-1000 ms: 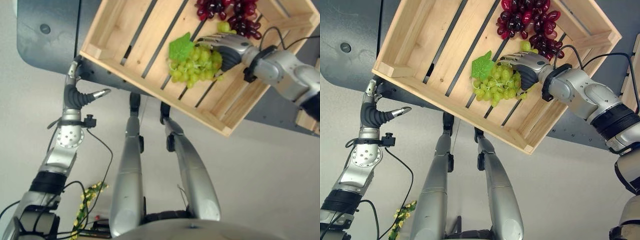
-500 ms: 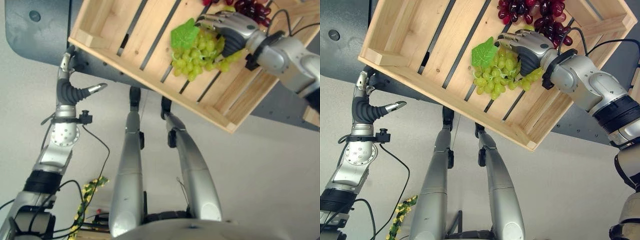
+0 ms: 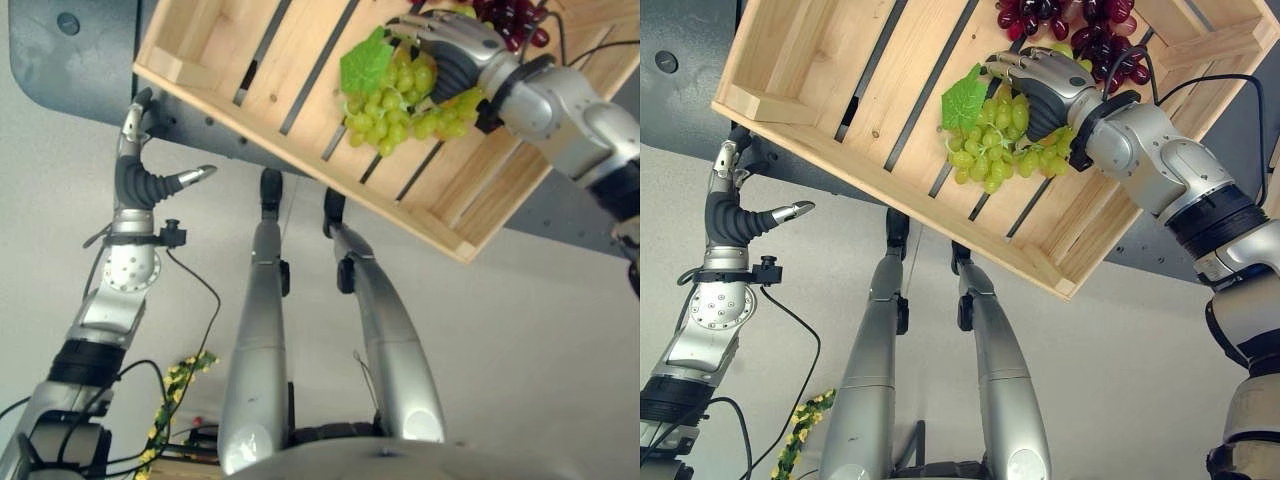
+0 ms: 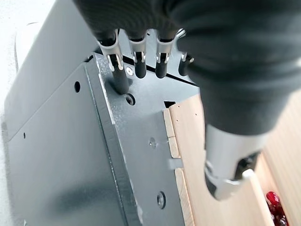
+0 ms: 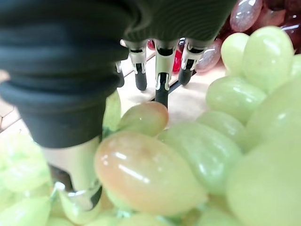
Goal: Pick up the fruits from the basket on one side to the basket on the other side
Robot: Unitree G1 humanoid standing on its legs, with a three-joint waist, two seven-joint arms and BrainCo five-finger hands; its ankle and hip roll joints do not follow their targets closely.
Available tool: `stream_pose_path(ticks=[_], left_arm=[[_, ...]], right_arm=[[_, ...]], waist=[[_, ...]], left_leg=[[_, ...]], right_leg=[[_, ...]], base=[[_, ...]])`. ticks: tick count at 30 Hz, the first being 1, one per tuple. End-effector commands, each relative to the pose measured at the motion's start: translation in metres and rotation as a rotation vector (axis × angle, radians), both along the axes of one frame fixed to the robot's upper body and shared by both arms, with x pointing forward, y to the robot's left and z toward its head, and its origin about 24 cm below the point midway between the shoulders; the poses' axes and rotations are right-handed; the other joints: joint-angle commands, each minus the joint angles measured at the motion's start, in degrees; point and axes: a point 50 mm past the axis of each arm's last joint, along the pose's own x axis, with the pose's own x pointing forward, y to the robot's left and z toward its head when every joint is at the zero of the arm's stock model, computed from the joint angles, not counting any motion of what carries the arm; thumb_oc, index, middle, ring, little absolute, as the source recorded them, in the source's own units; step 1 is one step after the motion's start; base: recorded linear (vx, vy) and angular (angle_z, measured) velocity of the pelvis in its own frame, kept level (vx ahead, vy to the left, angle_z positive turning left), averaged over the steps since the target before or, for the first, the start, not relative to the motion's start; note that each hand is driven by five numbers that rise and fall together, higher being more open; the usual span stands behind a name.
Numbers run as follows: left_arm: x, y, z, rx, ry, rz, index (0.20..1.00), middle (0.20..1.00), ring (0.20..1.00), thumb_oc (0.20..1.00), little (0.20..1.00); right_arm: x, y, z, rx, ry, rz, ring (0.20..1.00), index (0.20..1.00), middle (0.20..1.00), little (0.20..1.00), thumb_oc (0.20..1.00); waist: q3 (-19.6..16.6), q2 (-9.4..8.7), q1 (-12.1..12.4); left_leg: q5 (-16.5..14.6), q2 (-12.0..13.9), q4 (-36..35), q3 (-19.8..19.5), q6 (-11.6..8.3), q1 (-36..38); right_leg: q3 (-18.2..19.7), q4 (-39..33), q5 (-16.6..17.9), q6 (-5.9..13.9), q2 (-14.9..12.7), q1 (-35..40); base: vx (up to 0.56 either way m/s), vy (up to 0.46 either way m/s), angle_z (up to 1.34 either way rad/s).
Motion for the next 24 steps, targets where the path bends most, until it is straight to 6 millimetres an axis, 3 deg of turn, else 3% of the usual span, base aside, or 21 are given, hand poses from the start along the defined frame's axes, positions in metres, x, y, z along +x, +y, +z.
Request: stream_pose_path(ticks=[1,4,5,8,10,17,19,20,24], left_arm=[[-0.002,0.0,-0.029,-0.022,0.123,0.015,1.0,1.0,1.0,1.0,1.0],[-0.002,0.0,-0.03,-0.021,0.124,0.017,1.0,1.0,1.0,1.0,1.0],[-0.002,0.001,-0.03,-0.021,0.124,0.017,1.0,1.0,1.0,1.0,1.0],[-0.003,0.001,-0.029,-0.02,0.124,0.016,1.0,1.0,1.0,1.0,1.0],[-0.004,0.003,-0.029,-0.021,0.127,0.021,1.0,1.0,1.0,1.0,1.0],[-0.006,0.007,-0.03,-0.018,0.133,0.03,1.0,1.0,1.0,1.0,1.0],[-0.006,0.007,-0.03,-0.014,0.135,0.031,1.0,1.0,1.0,1.0,1.0],[-0.006,0.007,-0.03,-0.012,0.134,0.032,1.0,1.0,1.0,1.0,1.0],[-0.007,0.006,-0.029,-0.01,0.128,0.027,1.0,1.0,1.0,1.0,1.0]], right_arm=[[0.012,0.005,-0.063,-0.073,0.258,-0.034,0.878,0.878,0.878,0.878,0.878],[0.011,0.005,-0.069,-0.065,0.287,-0.028,0.787,0.787,0.787,0.787,0.787],[0.01,0.005,-0.072,-0.066,0.303,-0.023,0.617,0.617,0.617,0.617,0.617],[0.006,0.005,-0.077,-0.055,0.338,-0.007,0.595,0.595,0.595,0.595,0.595],[0.002,0.004,-0.084,-0.048,0.371,0.006,0.511,0.511,0.511,0.511,0.511],[-0.005,0.002,-0.091,-0.058,0.411,0.026,0.479,0.479,0.479,0.479,0.479],[-0.005,0.005,-0.089,-0.054,0.403,0.038,0.376,0.376,0.376,0.376,0.376],[-0.007,0.009,-0.084,-0.043,0.384,0.056,0.2,0.2,0.2,0.2,0.2],[-0.008,0.013,-0.076,-0.024,0.357,0.082,0.2,0.2,0.2,0.2,0.2]], waist=[[0.2,0.83,-1.1],[0.2,0.71,-1.2],[0.2,0.65,-1.2],[0.2,0.43,-1.4],[0.2,0.19,-1.5],[0.2,-0.12,-1.6],[0.2,-0.13,-1.6],[0.2,-0.19,-1.6],[0.2,-0.25,-1.6]], left_leg=[[-7.2,2.5,5.9,-1.7,-2.11,0.2],[-7.2,2.5,6.0,-1.7,-2.08,0.2],[-7.2,2.5,5.9,-1.7,-2.08,0.3],[-7.1,2.6,5.8,-1.7,-2.07,0.4],[-7.0,2.6,5.7,-1.7,-2.09,0.5],[-7.4,2.5,6.5,-1.7,-2.08,0.4],[-7.4,2.5,6.4,-1.7,-2.08,0.5],[-7.3,2.6,6.3,-1.7,-2.1,0.6],[-7.3,2.6,6.4,-1.6,-2.08,0.5]], right_leg=[[0.4,-4.1,2.9,7.96,-3.3,0.9],[0.6,-4.0,2.9,7.98,-3.3,0.8],[0.6,-4.0,2.8,7.98,-3.3,0.9],[0.5,-4.2,2.9,7.95,-3.4,1.0],[0.5,-4.3,2.9,8.0,-3.4,1.0],[0.4,-3.8,2.7,7.97,-3.4,1.1],[0.4,-3.9,2.8,7.99,-3.5,1.2],[0.4,-4.0,2.9,8.0,-3.5,1.3],[0.5,-4.0,2.9,7.95,-3.4,1.3]], base=[[0.0,0.0,0.0],[0.0,0.0,0.0],[0.0,0.0,0.0],[0.0,0.0,0.0],[0.0,0.0,0.0],[0.0,0.0,0.0],[0.0,0.0,0.0],[0.0,0.0,0.0],[0.0,0.0,0.0]])
